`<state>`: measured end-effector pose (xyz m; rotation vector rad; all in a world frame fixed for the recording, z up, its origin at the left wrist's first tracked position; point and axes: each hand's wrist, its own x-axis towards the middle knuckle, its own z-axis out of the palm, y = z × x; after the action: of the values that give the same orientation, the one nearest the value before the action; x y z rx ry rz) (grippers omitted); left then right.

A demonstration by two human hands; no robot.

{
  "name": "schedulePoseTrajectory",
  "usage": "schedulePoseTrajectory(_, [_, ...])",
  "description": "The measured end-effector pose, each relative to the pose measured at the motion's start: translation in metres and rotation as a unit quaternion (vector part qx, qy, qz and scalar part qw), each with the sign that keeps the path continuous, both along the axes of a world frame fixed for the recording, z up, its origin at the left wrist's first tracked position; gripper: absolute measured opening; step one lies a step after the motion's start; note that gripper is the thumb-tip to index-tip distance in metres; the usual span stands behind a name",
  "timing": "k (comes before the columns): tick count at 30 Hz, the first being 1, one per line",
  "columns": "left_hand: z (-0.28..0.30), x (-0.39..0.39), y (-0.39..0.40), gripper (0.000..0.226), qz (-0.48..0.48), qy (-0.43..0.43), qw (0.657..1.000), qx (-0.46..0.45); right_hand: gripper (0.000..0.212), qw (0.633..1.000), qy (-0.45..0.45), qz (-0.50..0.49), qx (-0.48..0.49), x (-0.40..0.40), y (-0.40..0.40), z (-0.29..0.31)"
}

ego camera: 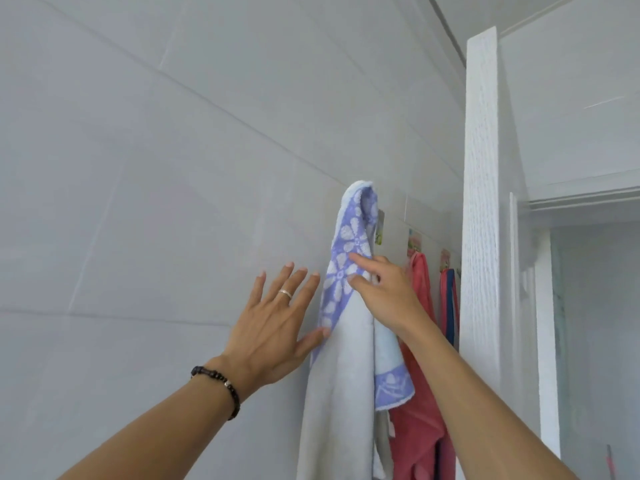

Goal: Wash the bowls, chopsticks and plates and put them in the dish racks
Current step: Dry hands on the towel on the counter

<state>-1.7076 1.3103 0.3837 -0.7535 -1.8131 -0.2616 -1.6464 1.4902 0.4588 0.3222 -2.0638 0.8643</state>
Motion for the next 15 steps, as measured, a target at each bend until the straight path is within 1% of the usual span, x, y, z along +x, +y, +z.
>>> schedulePoseTrajectory(1, [-0.003,0.009,-0.002,0.077,-0.053,-0.056,0.997,0.004,0.032,0.997,-0.036,0.044,-0.054,0.011,-0.007,-0.011])
schedulePoseTrajectory(2, [-0.007,0.018,-0.003,0.079,-0.093,-0.131,0.987,0.002,0.026,0.988,-0.065,0.079,-0.115,0.022,-0.014,-0.023])
schedulePoseTrajectory(3, [-0.013,0.026,-0.004,0.082,-0.117,-0.187,0.975,0.002,0.023,0.978,-0.088,0.094,-0.163,0.033,-0.020,-0.034])
schedulePoseTrajectory(4, [-0.020,0.034,-0.007,0.084,-0.128,-0.221,0.967,0.001,0.027,0.974,-0.099,0.089,-0.183,0.045,-0.026,-0.046])
schedulePoseTrajectory(6, [-0.041,0.046,-0.012,0.088,-0.166,-0.272,0.948,0.009,0.051,0.981,-0.108,0.046,-0.155,0.068,-0.037,-0.071])
schedulePoseTrajectory(7, [-0.052,0.054,-0.017,0.091,-0.200,-0.300,0.933,0.010,0.057,0.984,-0.113,0.028,-0.137,0.081,-0.043,-0.083])
schedulePoseTrajectory(8, [-0.063,0.063,-0.020,0.095,-0.252,-0.329,0.910,0.019,0.059,0.984,-0.121,0.019,-0.132,0.094,-0.049,-0.094])
schedulePoseTrajectory(9, [-0.073,0.074,-0.023,0.097,-0.321,-0.365,0.873,0.045,0.058,0.981,-0.135,0.018,-0.141,0.106,-0.054,-0.105])
schedulePoseTrajectory(10, [-0.079,0.085,-0.027,0.095,-0.394,-0.409,0.819,0.083,0.056,0.977,-0.153,0.016,-0.150,0.120,-0.059,-0.115])
schedulePoseTrajectory(11, [-0.081,0.097,-0.032,0.088,-0.457,-0.451,0.757,0.123,0.055,0.973,-0.176,0.006,-0.151,0.134,-0.065,-0.124])
schedulePoseTrajectory(12, [-0.082,0.106,-0.035,0.078,-0.495,-0.485,0.704,0.155,0.054,0.969,-0.200,-0.007,-0.147,0.149,-0.070,-0.133])
schedulePoseTrajectory(13, [-0.083,0.116,-0.038,0.069,-0.513,-0.510,0.668,0.176,0.053,0.964,-0.221,-0.018,-0.144,0.165,-0.077,-0.142])
schedulePoseTrajectory(14, [-0.089,0.127,-0.039,0.062,-0.516,-0.527,0.651,0.178,0.052,0.960,-0.234,-0.025,-0.149,0.184,-0.085,-0.152])
schedulePoseTrajectory(15, [-0.096,0.138,-0.042,0.055,-0.512,-0.537,0.649,0.171,0.049,0.958,-0.238,-0.039,-0.158,0.203,-0.094,-0.161])
